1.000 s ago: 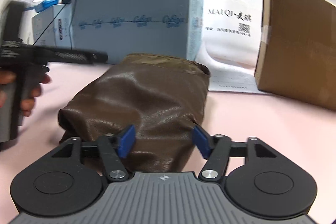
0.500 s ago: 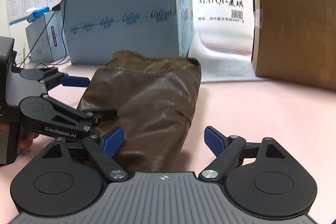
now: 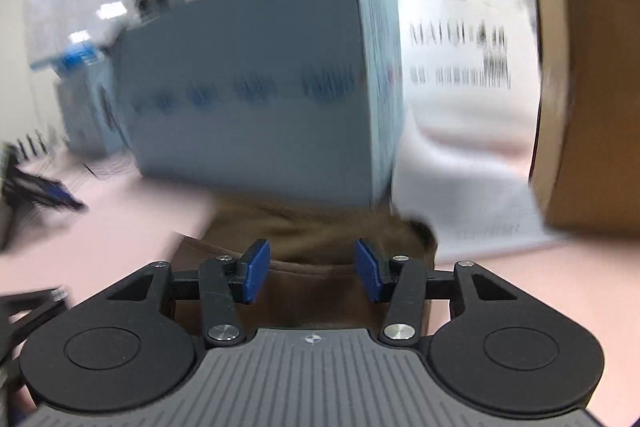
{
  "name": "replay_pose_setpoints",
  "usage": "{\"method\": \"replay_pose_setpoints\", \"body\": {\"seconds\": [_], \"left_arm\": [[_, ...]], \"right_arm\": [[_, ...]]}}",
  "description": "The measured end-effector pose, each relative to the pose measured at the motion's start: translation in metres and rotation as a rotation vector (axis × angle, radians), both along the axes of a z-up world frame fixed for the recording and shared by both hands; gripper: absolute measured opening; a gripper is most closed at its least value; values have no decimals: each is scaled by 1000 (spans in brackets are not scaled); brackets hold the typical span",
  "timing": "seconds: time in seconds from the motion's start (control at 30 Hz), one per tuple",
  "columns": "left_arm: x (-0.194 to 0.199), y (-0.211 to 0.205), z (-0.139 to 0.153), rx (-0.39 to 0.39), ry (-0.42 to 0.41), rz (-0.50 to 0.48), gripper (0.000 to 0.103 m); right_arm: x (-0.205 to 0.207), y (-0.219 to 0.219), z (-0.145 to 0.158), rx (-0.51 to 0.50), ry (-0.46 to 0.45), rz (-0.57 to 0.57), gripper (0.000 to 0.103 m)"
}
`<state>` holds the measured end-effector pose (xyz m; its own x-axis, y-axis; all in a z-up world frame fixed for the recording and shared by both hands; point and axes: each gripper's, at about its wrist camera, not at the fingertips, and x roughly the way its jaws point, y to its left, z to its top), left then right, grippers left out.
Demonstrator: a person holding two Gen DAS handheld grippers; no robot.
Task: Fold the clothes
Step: 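Open the right gripper and release the folded jacket, then withdraw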
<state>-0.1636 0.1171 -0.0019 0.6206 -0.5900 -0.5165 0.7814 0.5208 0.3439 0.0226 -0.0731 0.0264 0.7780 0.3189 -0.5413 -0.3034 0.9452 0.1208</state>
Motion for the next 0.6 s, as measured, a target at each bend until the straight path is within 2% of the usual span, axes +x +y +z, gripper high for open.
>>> {"method": "replay_pose_setpoints", "body": {"seconds": [0.1, 0.2, 0.23, 0.27, 0.3, 0.37, 0.43, 0.47, 0.53, 0.6], "left_arm": [[10, 4, 1, -25, 65, 1, 93], [11, 7, 2, -45, 78, -1, 92], [10, 9, 5, -60, 77, -1, 92], [10, 11, 7, -74, 75, -1, 92], [11, 19, 15, -127, 84, 4, 92], [16, 41, 34, -277, 116, 20, 92], [33, 69, 50, -444, 203, 117, 92], [40, 76, 52, -474, 232, 168, 92], [65, 90, 49, -505, 332, 342, 91], [86, 95, 40, -487, 450, 459, 91]], "right_arm": [[2, -6, 0, 21, 29, 18, 49], [-2, -9, -3, 41, 2, 35, 54], [-7, -18, 1, 98, -29, 31, 56], [-12, -27, 6, 155, -61, 27, 67], [-14, -31, 9, 173, -76, 16, 83], [-27, -51, 21, 224, -138, -53, 100], [-36, -71, 27, 261, -160, -107, 103], [-37, -80, 25, 285, -146, -129, 103], [-35, -98, 17, 343, -98, -178, 103], [-29, -114, 4, 409, -30, -234, 103]]}}
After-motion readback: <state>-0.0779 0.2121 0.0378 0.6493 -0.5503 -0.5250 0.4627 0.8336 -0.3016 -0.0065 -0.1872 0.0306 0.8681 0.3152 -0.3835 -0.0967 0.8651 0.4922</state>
